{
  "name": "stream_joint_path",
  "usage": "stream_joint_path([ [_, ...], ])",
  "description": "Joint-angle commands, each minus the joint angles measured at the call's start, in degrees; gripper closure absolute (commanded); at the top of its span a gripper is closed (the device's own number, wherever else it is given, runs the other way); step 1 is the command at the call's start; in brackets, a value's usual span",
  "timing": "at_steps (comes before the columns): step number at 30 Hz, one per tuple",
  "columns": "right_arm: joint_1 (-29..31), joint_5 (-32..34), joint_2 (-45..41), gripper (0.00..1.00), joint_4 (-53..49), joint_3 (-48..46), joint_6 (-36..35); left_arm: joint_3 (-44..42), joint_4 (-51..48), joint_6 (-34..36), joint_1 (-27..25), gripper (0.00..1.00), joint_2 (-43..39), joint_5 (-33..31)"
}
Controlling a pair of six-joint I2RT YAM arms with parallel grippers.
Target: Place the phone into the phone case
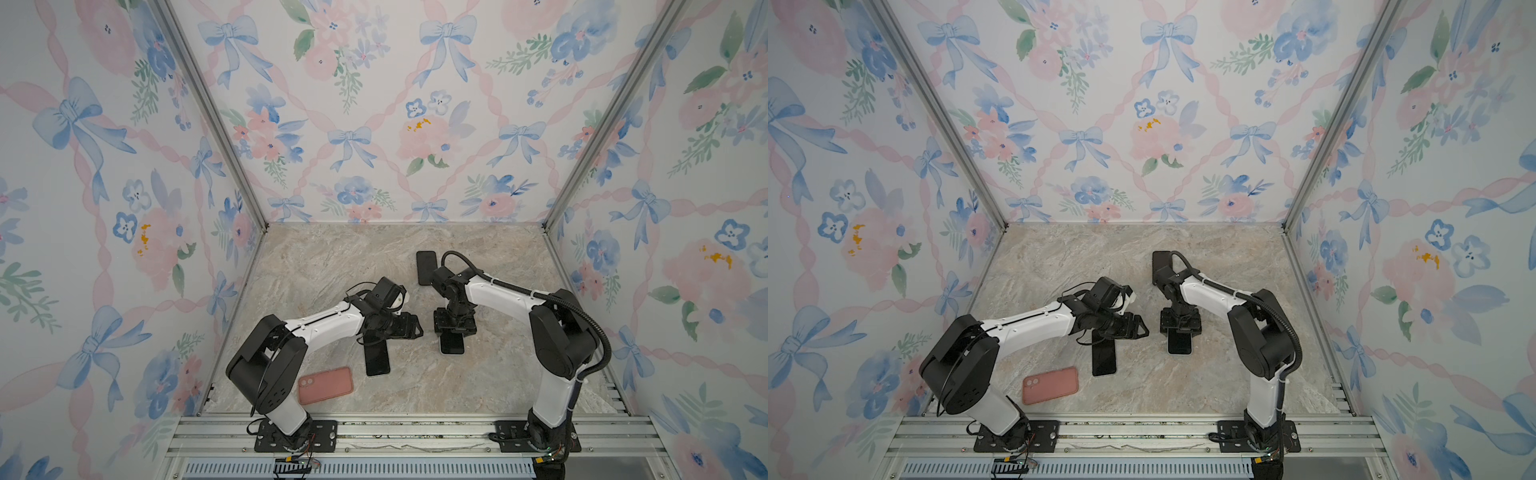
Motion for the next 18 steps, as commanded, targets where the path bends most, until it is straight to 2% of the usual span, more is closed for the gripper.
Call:
stream_joint_path([
  [1,-2.81,2.51,-1.39,0.33,-1.71,3.50,-3.72,3.79,-0.17,2.82,1.32,0.27,3.14,0.53],
  [6,-6.47,5.91,2.85,0.34,-1.89,9.74,-7.41,9.35,-0.16,4.96,3.98,0.27,7.31,1.59],
  [12,-10.00,10.34,10.12,0.34,-3.80,21.06,-11.65,12.24,0.71,3.97,6.17,0.27,10.92,1.61],
  [18,-13.74,9.38,17.97,0.34,-5.67,32.25,-14.36,15.93,0.71,3.06,6.75,0.27,14.92,2.61],
])
